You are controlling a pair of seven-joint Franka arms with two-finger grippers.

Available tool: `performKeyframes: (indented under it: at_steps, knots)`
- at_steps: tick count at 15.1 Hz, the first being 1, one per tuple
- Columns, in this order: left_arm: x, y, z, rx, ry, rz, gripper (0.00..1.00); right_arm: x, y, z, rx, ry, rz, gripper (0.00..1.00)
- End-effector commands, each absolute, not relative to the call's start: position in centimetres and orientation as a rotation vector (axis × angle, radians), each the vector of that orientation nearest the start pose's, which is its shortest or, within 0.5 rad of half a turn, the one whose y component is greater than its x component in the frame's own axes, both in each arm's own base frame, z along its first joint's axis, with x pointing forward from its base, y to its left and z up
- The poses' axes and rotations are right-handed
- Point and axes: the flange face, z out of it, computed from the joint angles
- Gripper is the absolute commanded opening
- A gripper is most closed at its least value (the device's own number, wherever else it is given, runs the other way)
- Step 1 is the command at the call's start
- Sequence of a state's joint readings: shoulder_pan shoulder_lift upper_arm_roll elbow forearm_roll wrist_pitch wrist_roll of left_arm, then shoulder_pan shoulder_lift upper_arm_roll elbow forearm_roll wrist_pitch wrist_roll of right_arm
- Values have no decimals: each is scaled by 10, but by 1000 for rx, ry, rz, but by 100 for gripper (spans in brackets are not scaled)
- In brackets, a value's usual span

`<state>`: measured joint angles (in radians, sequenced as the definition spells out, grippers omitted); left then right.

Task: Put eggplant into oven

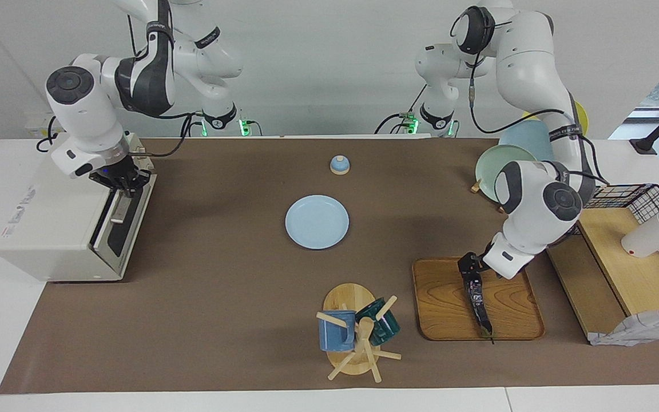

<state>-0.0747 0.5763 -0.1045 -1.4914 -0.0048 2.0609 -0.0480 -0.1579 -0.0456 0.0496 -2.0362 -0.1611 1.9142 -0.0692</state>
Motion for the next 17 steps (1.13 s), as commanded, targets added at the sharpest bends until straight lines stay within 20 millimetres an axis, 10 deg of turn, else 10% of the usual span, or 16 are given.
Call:
performKeyframes:
  at_steps: [1,17]
  knots:
    - [706,-123,335,-3155,254,-64,100,519,-65,431,-3258,-66,103,0]
    - [689,-131,300,-3102,337,-62,89,526,9,344,-3196,-78,-73,0]
